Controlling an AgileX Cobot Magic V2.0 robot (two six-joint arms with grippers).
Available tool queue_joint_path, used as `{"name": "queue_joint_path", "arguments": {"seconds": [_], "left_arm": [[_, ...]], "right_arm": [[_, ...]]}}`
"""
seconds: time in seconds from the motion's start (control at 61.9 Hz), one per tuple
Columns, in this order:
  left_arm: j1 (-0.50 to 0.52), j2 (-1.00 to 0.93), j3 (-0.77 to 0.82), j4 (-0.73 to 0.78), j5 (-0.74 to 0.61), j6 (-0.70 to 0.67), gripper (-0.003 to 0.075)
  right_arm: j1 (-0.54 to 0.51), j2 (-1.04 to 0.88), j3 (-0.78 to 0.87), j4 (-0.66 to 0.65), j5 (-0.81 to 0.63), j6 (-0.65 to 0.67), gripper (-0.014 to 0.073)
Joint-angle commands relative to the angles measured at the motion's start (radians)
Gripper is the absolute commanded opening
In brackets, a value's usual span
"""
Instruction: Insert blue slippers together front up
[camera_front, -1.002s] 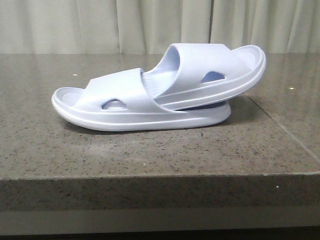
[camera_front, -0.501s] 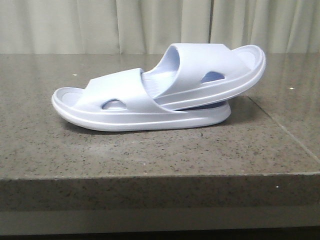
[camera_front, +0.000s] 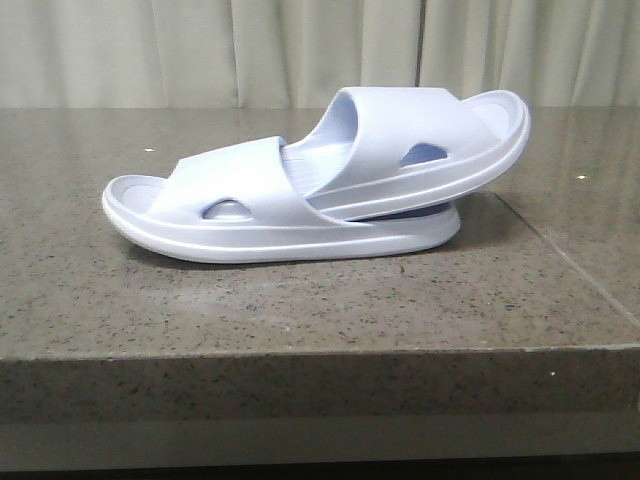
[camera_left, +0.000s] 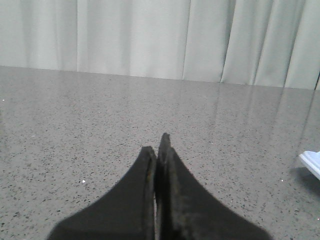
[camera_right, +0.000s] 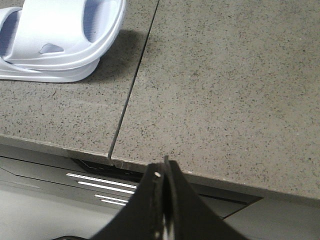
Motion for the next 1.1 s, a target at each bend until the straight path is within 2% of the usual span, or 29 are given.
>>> {"name": "queue_joint_path", "arguments": {"seconds": [0.0,0.194,0.436,1.083], "left_arm": [[-0.001,-0.019,0.005,0.014,-0.09,-0.028,-0.002],[-0.001,-0.019,0.005,0.014,-0.097,-0.028,-0.002],[-0.059,-0.019,0.005,0.022,-0.158,0.023,-0.002],[-0.059,-0.017,0.005,0.02,-0.16,0.023,-0.002]], "right_arm": [[0.0,0.007,-0.02,0.014,-0.057,-0.003,-0.0068],[0.0,0.007,-0.02,0.014,-0.057,-0.003,-0.0068],[0.0,0.007,-0.02,0.014,-0.057,-0.003,-0.0068],[0.0,0.007,-0.02,0.014,-0.057,-0.003,-0.0068]]}}
